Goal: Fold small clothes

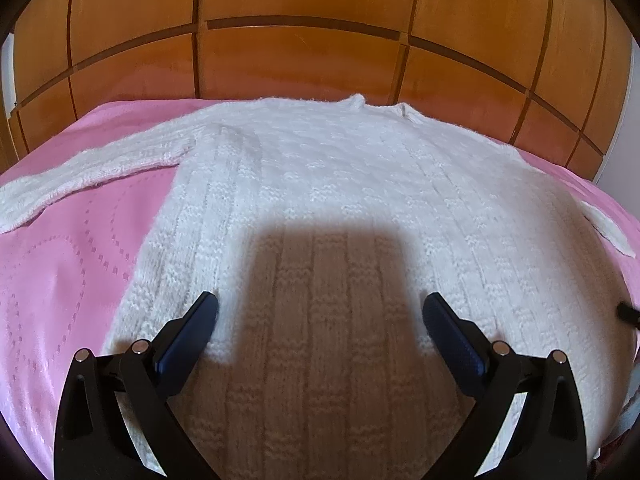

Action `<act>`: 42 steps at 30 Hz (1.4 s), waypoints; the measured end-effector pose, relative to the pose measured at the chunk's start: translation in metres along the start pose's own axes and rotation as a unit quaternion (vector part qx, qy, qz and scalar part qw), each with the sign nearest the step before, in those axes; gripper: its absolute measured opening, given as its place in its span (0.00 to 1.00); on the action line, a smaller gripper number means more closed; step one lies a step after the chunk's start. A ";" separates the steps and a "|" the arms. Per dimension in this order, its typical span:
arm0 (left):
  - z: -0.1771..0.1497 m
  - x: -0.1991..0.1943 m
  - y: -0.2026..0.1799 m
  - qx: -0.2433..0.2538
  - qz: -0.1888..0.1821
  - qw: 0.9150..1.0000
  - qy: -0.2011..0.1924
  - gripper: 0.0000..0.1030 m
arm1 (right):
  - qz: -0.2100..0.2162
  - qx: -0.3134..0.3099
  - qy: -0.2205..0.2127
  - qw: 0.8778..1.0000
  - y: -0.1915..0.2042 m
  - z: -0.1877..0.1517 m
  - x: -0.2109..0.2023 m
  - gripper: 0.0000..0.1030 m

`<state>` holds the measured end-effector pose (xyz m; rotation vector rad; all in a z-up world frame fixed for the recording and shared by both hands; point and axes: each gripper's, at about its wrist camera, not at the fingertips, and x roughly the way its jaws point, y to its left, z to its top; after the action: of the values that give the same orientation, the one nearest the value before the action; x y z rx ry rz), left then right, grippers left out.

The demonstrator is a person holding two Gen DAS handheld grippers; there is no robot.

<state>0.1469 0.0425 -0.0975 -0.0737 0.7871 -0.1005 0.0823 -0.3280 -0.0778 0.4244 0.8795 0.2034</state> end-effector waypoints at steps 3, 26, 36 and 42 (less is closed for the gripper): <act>0.000 0.000 0.001 -0.001 -0.002 1.000 -0.001 0.98 | 0.041 0.052 -0.027 0.997 -0.021 0.001 -0.004 0.24; -0.002 0.005 0.006 -0.007 -0.017 1.000 -0.004 0.98 | -0.166 0.361 -0.230 0.888 -0.224 0.111 -0.051 0.12; -0.002 0.005 0.006 -0.009 -0.020 1.000 -0.006 0.98 | -0.146 0.156 -0.255 0.943 -0.095 0.172 -0.048 0.12; -0.002 0.005 0.005 -0.010 -0.022 1.000 -0.007 0.98 | -0.057 -0.021 -0.205 0.977 0.045 0.180 0.019 0.12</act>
<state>0.1492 0.0473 -0.1025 -0.1109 0.7727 -0.1332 0.2349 -0.3308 0.0295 0.3580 0.4903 0.0246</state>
